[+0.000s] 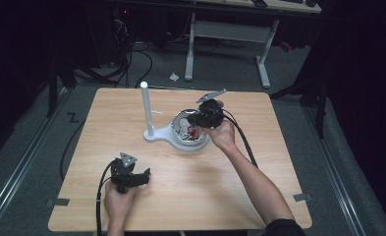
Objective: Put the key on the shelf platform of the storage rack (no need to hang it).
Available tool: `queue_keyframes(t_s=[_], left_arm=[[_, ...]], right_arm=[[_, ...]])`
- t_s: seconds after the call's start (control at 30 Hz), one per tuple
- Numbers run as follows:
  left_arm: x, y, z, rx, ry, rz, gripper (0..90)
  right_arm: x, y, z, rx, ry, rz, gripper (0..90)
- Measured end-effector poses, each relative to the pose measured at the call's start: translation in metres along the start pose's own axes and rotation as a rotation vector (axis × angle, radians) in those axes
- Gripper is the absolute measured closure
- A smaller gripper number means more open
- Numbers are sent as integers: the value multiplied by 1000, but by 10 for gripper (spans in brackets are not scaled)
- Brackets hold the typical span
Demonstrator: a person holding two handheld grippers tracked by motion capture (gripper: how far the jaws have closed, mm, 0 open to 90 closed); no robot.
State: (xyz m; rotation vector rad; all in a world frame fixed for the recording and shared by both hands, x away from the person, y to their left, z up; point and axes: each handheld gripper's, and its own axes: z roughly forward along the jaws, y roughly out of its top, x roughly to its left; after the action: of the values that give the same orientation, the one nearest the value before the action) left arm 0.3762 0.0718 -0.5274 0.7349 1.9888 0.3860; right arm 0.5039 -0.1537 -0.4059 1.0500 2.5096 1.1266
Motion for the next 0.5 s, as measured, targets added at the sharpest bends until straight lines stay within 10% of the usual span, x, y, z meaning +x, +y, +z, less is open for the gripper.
queue_keyframes(t_s=[0.5], left_arm=[[0,0,0,-3,2,6,151]], right_arm=[[-22,-15,5,46,-132,35,827]])
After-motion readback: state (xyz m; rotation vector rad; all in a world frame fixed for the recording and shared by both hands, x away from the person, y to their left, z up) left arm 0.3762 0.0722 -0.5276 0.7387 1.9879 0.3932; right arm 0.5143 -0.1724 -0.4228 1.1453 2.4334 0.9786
